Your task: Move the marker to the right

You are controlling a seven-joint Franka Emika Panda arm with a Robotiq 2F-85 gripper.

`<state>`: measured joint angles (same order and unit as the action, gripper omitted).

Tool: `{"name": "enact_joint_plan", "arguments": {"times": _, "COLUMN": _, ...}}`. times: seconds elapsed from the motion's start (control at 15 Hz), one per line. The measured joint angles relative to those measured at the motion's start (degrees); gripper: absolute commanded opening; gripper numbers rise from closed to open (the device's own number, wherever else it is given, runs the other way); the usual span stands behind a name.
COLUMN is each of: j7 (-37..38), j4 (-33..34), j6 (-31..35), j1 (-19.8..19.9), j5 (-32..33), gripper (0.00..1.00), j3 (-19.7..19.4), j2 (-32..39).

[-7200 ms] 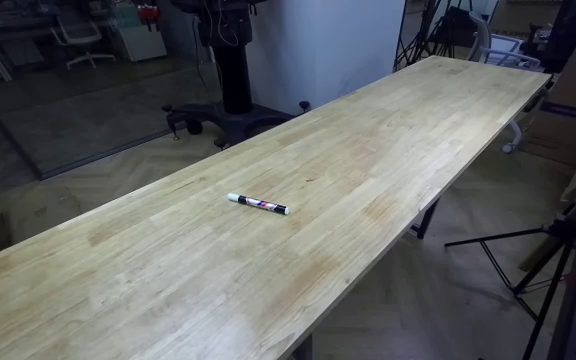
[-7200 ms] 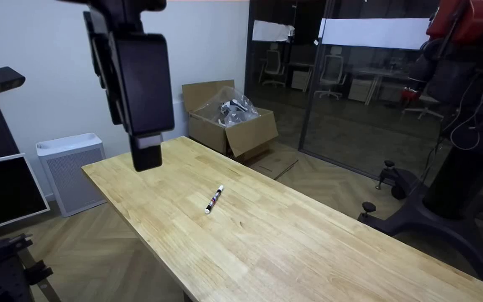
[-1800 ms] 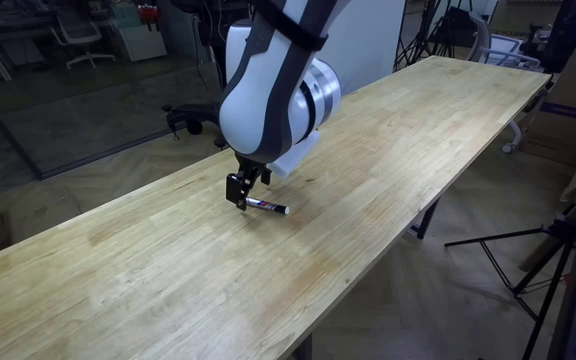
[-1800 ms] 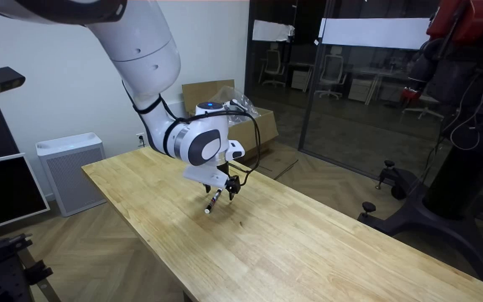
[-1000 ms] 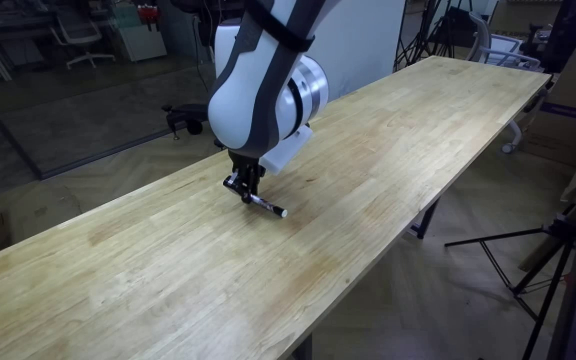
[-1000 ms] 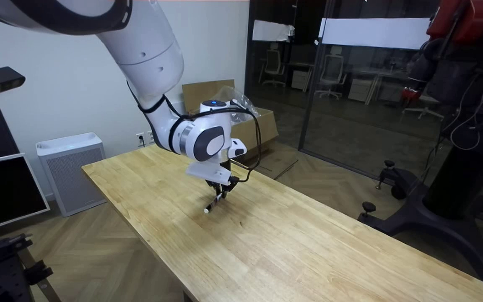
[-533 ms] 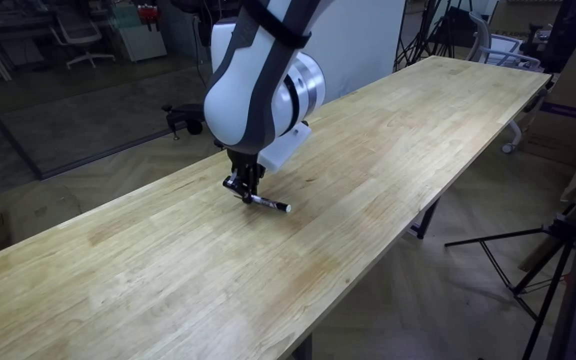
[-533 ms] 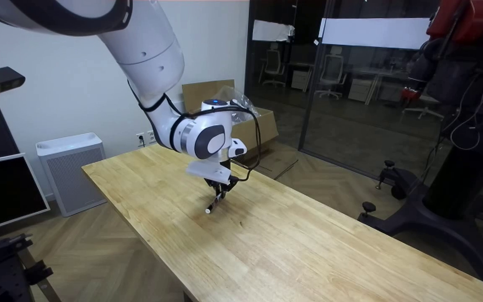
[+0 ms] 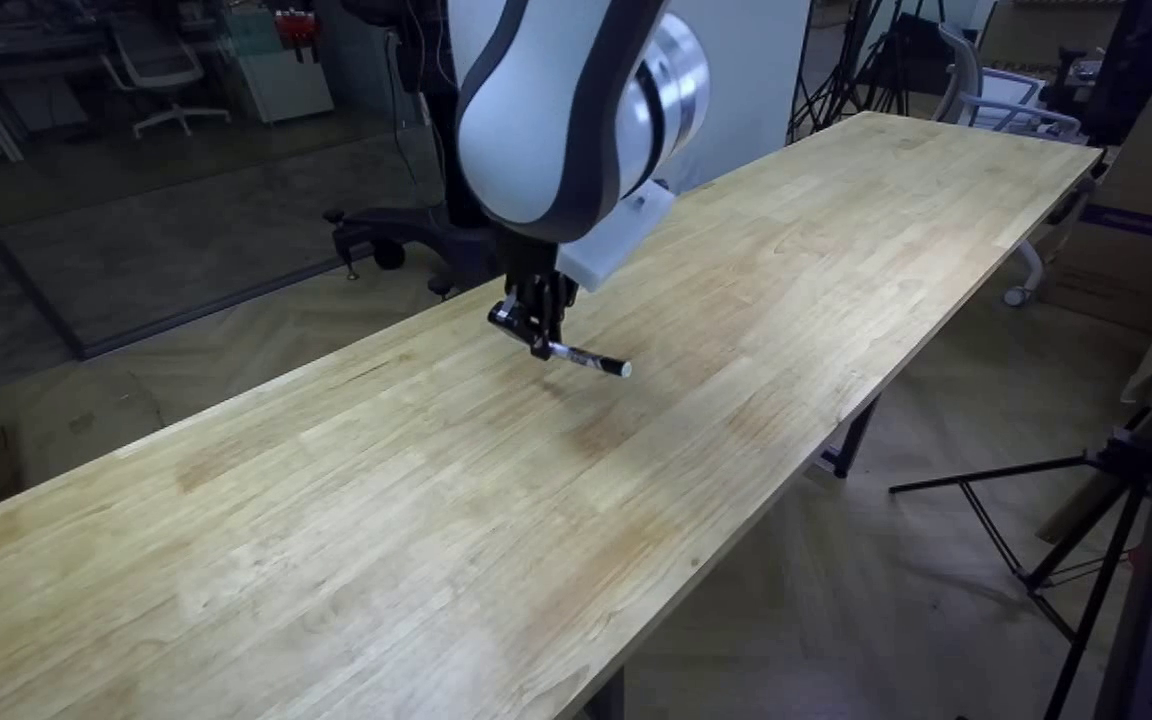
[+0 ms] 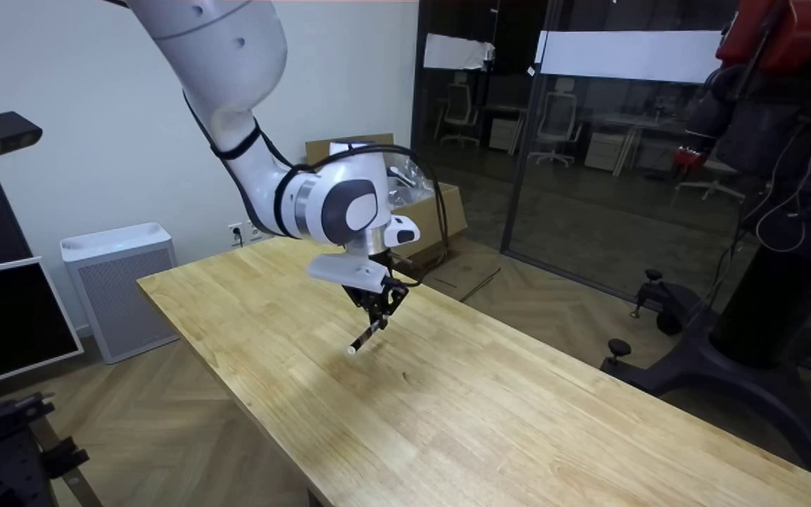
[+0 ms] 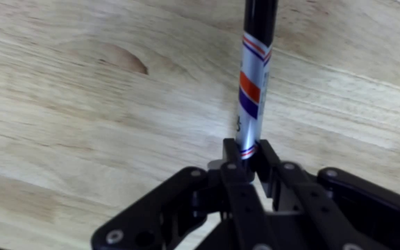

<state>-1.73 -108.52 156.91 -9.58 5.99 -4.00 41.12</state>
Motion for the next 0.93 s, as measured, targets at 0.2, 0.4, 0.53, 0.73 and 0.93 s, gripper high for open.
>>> {"name": "enact_joint_plan", "arguments": {"times": 0.2, "j7": 9.0, "j4": -9.5, "j6": 3.3, "j1": -4.7, "j5": 2.6, "gripper": 0.04, "j3": -6.7, "j2": -8.0}}
{"name": "enact_joint_plan", "arguments": {"times": 0.4, "j7": 18.4, "j4": -19.0, "j6": 3.0, "j1": -9.3, "j5": 5.6, "gripper": 0.04, "j3": -12.4, "j2": -15.4}}
{"name": "enact_joint_plan", "arguments": {"times": 0.53, "j7": 23.8, "j4": -24.6, "j6": 2.8, "j1": -10.7, "j5": 7.1, "gripper": 0.04, "j3": -14.4, "j2": -19.7}}
{"name": "enact_joint_plan", "arguments": {"times": 0.73, "j7": 29.6, "j4": -31.6, "j6": 4.3, "j1": -10.5, "j5": 9.8, "gripper": 0.04, "j3": -15.9, "j2": -24.3}}
{"name": "enact_joint_plan", "arguments": {"times": 0.93, "j7": 30.4, "j4": -36.6, "j6": 11.7, "j1": -7.9, "j5": 10.1, "gripper": 0.04, "j3": -16.1, "j2": -25.1}}
